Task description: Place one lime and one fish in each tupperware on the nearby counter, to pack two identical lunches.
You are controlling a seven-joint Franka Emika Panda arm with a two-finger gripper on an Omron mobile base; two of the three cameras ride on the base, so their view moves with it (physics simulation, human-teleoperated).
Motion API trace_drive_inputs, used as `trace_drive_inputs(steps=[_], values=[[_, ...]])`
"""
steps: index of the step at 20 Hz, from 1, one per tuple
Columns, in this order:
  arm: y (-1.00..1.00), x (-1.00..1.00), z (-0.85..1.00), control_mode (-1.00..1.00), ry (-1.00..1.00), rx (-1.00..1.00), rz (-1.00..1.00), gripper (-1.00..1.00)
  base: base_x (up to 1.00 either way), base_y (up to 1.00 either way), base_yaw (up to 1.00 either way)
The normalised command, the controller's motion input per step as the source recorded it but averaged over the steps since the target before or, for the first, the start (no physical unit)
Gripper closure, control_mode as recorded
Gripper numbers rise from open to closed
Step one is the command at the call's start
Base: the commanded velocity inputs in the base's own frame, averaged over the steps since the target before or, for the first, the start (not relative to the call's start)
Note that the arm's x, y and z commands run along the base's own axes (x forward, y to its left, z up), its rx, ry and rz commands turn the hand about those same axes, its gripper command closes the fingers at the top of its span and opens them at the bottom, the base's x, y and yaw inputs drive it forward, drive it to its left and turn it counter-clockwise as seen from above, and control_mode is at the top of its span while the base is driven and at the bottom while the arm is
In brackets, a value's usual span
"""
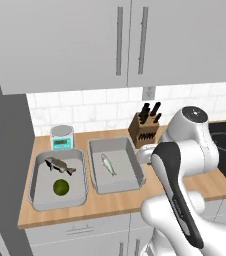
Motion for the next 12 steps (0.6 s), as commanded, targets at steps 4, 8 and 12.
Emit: trace_drive_inputs(steps=[4, 8, 12], values=[[0.05, 0.72, 0.0, -1.0, 0.01, 0.0, 0.01, 1.0, 0.11, 0.02, 0.0], [0.07, 1.0, 0.0, -1.0, 0.09, 0.0, 0.03, 1.0, 0.0, 0.0, 0.0], [0.21, 1.0, -0.35, -1.0, 0.25, -0.02, 0.01, 1.0, 0.0, 0.0, 0.0]])
